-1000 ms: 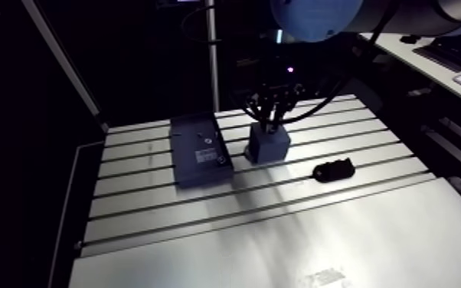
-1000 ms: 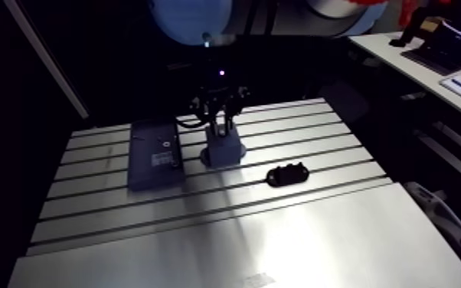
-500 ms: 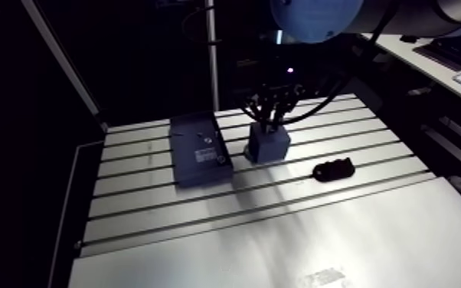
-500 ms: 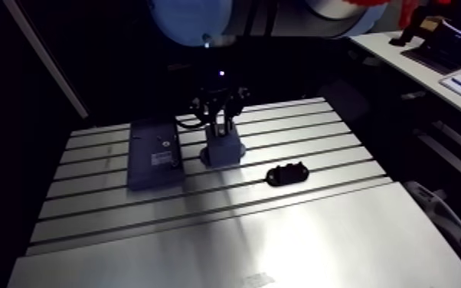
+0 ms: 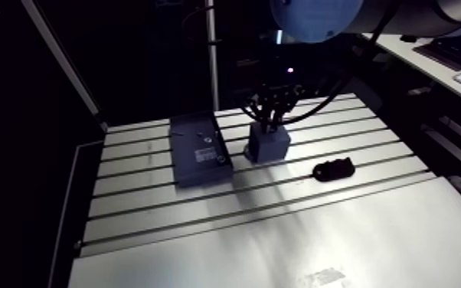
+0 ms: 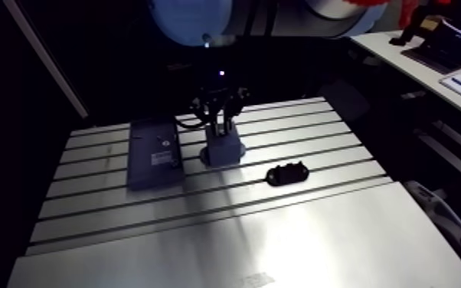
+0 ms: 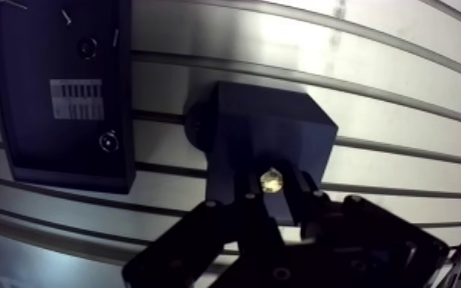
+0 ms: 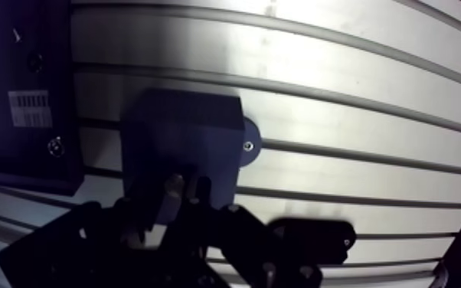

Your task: Pick up the M10 bolt and insert it into the hex recess until seated.

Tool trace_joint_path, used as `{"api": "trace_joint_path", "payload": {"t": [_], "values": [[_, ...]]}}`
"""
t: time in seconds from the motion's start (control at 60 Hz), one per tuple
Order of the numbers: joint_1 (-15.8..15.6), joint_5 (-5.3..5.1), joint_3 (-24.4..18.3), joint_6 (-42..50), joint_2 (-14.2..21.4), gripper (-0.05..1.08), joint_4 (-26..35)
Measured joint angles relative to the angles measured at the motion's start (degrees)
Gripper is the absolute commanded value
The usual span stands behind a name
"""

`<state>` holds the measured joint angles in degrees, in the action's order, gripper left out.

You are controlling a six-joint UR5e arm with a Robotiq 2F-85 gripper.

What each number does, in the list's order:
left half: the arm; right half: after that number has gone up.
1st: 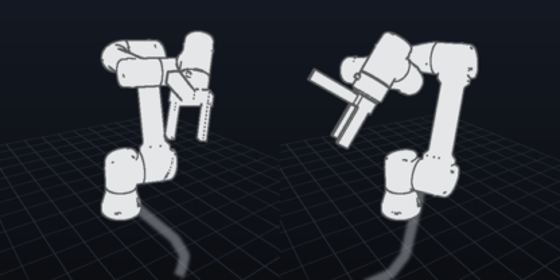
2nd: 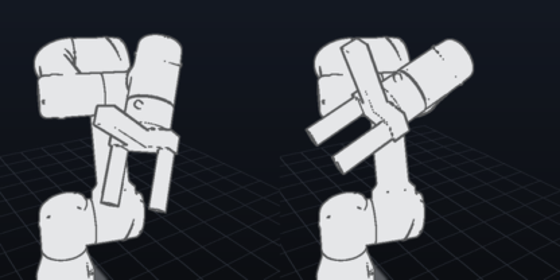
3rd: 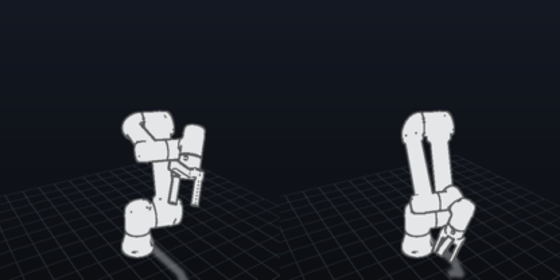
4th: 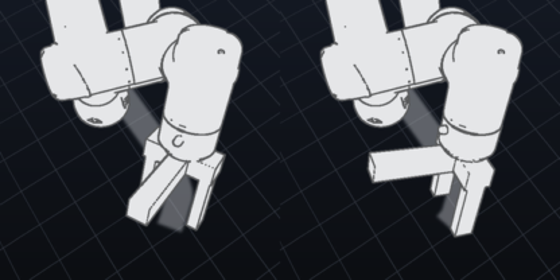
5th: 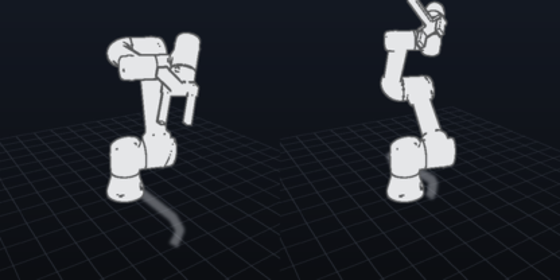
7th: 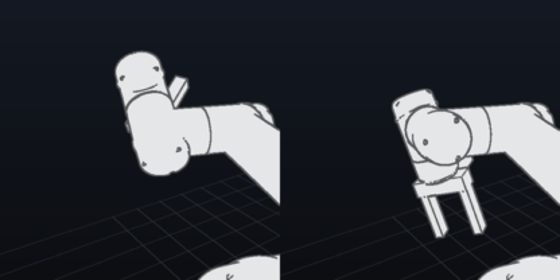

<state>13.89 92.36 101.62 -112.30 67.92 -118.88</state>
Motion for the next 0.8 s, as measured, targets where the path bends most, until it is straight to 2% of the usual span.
{"api": "trace_joint_path", "payload": {"t": [0.8], "values": [[0.09, -0.02, -0.20, -0.46, -0.04, 0.70, 0.00]]}}
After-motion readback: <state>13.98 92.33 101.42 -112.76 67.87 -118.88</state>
